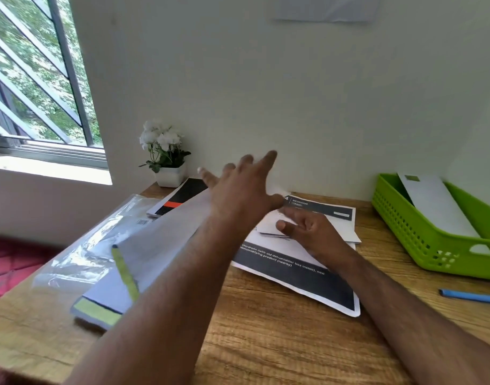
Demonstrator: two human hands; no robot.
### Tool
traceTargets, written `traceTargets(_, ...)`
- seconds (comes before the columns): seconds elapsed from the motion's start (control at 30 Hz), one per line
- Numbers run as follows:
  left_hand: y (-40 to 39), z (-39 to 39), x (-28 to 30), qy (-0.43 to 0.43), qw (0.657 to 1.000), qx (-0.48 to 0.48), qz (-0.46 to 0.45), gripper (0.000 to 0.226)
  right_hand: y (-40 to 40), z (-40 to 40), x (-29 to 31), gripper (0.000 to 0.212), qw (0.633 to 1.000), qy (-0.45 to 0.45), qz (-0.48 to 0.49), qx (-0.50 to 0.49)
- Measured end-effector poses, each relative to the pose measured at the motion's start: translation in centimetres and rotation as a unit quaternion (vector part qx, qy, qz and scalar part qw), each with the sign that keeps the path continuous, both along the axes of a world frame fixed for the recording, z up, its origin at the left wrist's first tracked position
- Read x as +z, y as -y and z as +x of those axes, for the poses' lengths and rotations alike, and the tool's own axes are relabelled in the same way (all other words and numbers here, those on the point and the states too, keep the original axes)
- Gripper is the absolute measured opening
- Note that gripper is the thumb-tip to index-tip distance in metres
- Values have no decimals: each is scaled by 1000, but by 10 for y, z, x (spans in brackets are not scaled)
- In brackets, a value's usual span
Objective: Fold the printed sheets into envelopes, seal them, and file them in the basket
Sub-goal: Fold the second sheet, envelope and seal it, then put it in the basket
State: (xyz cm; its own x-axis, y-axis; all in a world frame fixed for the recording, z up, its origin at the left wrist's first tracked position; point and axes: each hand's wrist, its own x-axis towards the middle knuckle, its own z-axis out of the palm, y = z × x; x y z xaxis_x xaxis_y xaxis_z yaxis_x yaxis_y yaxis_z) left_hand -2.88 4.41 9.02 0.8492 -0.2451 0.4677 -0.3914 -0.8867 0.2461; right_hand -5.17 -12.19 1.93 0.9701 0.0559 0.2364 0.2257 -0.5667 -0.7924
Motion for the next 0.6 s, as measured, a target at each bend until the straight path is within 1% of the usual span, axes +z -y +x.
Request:
traceTargets(0.03,4,-6,5,27,999,-19,-37,81,-3,-3,2,46,997,-21,58,34)
traceTargets(0.07,8,-11,9,55,995,-39,-77,82,-4,-5,3,57,992,-37,106,65)
traceTargets(0.1,11,-15,12,77,988,-56,-117,82,-6,-8,3,67,986,-55,133,89)
traceTargets(0.13,13,-17,13,90,981,-73,-155,83,-11,-13,4,68,981,-67,146,105)
traceTargets(0.17,16,-18,13,92,974,-88,-187,84,-17,-17,7,58,979,-76,149,112)
traceTargets(0.23,20,-17,11,54,964,-114,-233,87,-31,-23,10,33,978,-88,160,101)
traceTargets(0.27,21,-15,9,21,958,-127,-257,89,-37,-24,10,29,977,-87,176,85)
traceTargets(0.33,17,-10,8,-25,932,-143,-331,91,-39,-22,8,20,967,-74,235,64)
traceTargets(0.4,6,0,5,-49,907,-126,-400,86,-32,-18,9,12,943,-67,323,36)
traceTargets(0.43,-1,8,3,-78,899,-113,-416,81,-26,-16,11,8,932,-66,357,17)
traceTargets(0.47,-9,16,-1,-130,890,-107,-423,74,-20,-14,12,7,922,-63,383,2)
traceTargets(0.5,-15,22,-7,-208,872,-118,-428,67,-14,-12,14,9,913,-59,404,-7)
traceTargets(0.53,-20,28,-15,-295,843,-134,-430,56,-9,-10,15,12,905,-57,421,-13)
traceTargets(0.57,-23,31,-22,-361,815,-148,-429,42,-4,-8,15,16,900,-54,432,-20)
traceTargets(0.6,-23,32,-28,-395,795,-160,-432,28,-1,-7,15,19,897,-49,438,-28)
